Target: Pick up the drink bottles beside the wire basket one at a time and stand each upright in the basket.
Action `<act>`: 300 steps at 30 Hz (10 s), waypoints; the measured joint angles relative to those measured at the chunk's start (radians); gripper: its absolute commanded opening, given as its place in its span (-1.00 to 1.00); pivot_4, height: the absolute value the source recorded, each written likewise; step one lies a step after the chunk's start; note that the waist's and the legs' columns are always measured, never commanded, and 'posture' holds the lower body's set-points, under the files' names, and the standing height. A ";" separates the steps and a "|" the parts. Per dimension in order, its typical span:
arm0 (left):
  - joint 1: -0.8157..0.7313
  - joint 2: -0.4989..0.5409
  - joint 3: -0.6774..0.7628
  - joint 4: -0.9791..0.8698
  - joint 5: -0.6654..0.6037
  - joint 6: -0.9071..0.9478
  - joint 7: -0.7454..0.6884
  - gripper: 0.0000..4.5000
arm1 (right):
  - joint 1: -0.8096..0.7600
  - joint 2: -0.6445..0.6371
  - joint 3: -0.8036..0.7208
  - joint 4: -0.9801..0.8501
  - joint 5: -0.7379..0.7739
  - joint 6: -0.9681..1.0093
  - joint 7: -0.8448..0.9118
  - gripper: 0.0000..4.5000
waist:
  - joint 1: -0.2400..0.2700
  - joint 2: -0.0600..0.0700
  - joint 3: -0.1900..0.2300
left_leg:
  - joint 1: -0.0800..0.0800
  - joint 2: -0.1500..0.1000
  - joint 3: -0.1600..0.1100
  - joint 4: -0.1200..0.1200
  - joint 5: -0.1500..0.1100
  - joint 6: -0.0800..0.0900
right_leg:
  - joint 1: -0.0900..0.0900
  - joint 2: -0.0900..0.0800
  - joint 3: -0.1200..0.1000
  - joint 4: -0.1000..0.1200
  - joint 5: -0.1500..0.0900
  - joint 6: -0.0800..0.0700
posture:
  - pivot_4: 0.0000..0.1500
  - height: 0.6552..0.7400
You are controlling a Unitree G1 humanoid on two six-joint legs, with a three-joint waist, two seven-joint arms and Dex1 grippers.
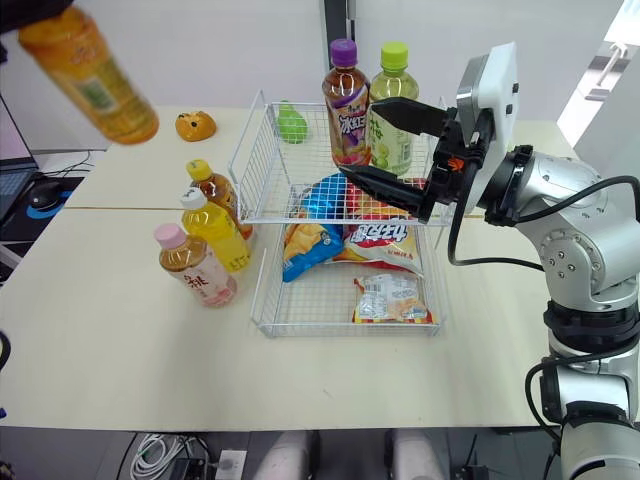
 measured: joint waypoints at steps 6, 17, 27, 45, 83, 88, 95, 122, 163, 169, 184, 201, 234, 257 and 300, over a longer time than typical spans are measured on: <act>-0.151 -0.143 -0.044 0.199 0.062 -0.072 -0.012 -0.38 | 0.047 -0.040 -0.026 -0.066 0.001 0.025 -0.040 1.00 | -0.006 0.000 0.000 | -0.001 0.000 0.001 -0.001 0.000 0.000 | -0.001 0.000 0.001 0.000 0.000 0.000 | 1.00 1.00; -0.243 -0.381 -0.031 0.477 0.134 -0.296 0.029 -0.38 | 0.111 -0.073 -0.057 -0.201 0.023 0.109 -0.172 1.00 | -0.002 0.000 0.000 | -0.005 0.000 0.001 0.000 0.000 0.000 | -0.005 -0.001 0.001 0.001 0.001 -0.001 | 1.00 1.00; -0.208 -0.462 -0.031 0.583 0.202 -0.401 0.097 -0.38 | 0.123 -0.076 -0.072 -0.253 0.060 0.155 -0.253 1.00 | -0.009 0.001 0.000 | -0.009 0.000 0.002 0.000 0.000 0.000 | -0.010 0.000 0.001 0.001 0.001 -0.002 | 1.00 1.00; -0.168 -0.528 -0.012 0.603 0.210 -0.432 0.116 -0.23 | 0.122 -0.080 -0.070 -0.264 0.080 0.166 -0.278 1.00 | -0.003 0.001 0.000 | -0.010 -0.001 0.001 0.001 0.000 0.000 | -0.010 0.000 0.001 0.002 0.001 -0.002 | 1.00 1.00; 0.908 -0.124 0.628 -0.271 0.021 -0.131 0.424 0.98 | 0.131 -0.123 -0.003 -0.059 0.156 0.032 0.204 1.00 | -0.025 0.004 -0.003 | -0.004 0.004 0.003 0.001 0.000 0.000 | -0.007 -0.003 0.003 0.003 0.001 -0.002 | 1.00 1.00; 1.227 -0.273 0.697 -0.442 -0.003 -0.212 0.438 0.98 | 0.151 -0.105 0.032 -0.072 0.154 0.007 0.227 1.00 | 0.001 0.003 -0.003 | -0.001 0.004 0.002 0.002 0.000 0.000 | -0.002 -0.004 0.003 0.000 0.002 -0.001 | 1.00 1.00; 1.520 -0.491 0.688 -0.673 -0.044 -0.254 0.500 0.98 | 0.162 -0.094 0.037 -0.088 0.156 -0.001 0.219 1.00 | 0.026 0.005 -0.009 | 0.008 0.004 0.003 0.000 0.000 0.000 | 0.007 -0.004 0.004 -0.001 0.002 -0.001 | 1.00 1.00; 1.706 -0.544 0.625 -0.904 -0.180 -0.243 0.657 0.98 | 0.164 -0.086 0.066 -0.070 0.143 -0.039 0.284 1.00 | 0.026 0.004 -0.010 | 0.008 0.004 0.002 0.000 0.000 0.000 | 0.007 -0.003 0.002 -0.001 0.001 -0.003 | 1.00 1.00; 1.693 -0.476 0.467 -1.249 -0.302 -0.170 0.853 0.98 | 0.080 -0.002 0.133 0.094 0.034 -0.122 0.394 1.00 | 0.024 0.005 -0.009 | 0.007 0.002 0.002 -0.001 0.000 0.000 | 0.007 -0.001 0.002 -0.003 -0.001 -0.004 | 1.00 1.00; 1.597 -0.463 0.392 -1.191 -0.279 -0.128 0.858 0.98 | 0.080 -0.008 0.124 0.082 0.036 -0.111 0.372 1.00 | 0.025 0.005 -0.009 | 0.007 0.002 0.001 -0.001 0.000 0.000 | 0.006 0.001 0.002 -0.003 -0.001 -0.004 | 1.00 1.00; 1.423 -0.458 0.296 -1.098 -0.224 -0.076 0.871 0.98 | 0.081 -0.023 0.117 0.058 0.039 -0.088 0.340 1.00 | 0.026 0.005 -0.009 | 0.007 0.002 0.001 -0.001 0.000 0.000 | 0.006 0.001 0.002 -0.003 -0.001 -0.004 | 1.00 1.00; 1.340 -0.457 0.260 -1.022 -0.178 -0.056 0.851 0.98 | 0.081 -0.023 0.115 0.046 0.039 -0.069 0.310 1.00 | 0.025 0.005 -0.009 | 0.007 0.002 0.001 -0.001 0.000 0.000 | 0.006 0.001 0.002 -0.003 -0.001 -0.004 | 1.00 1.00; 1.296 -0.145 0.537 -0.996 -0.543 0.182 0.602 -0.38 | 0.075 0.002 0.113 0.041 0.038 -0.072 0.281 1.00 | 0.019 0.003 -0.004 | 0.005 0.003 -0.001 -0.001 0.000 0.000 | 0.005 0.002 0.000 -0.003 -0.001 -0.004 | 1.00 1.00; 0.321 0.236 0.105 -0.454 -0.685 0.397 0.169 -0.38 | 0.063 0.050 0.086 0.128 -0.074 -0.160 0.154 1.00 | 0.002 0.004 -0.001 | 0.004 0.002 0.000 -0.002 0.000 0.000 | 0.003 0.003 0.001 -0.002 -0.004 0.001 | 1.00 1.00; 0.015 -0.698 -0.173 0.140 -0.008 -0.320 -0.085 -0.38 | 0.382 -0.230 -0.240 -0.359 0.222 0.156 -0.301 1.00 | 0.000 0.006 0.002 | 0.002 0.000 0.001 -0.001 0.000 0.000 | 0.002 0.001 0.001 -0.001 -0.002 -0.003 | 1.00 1.00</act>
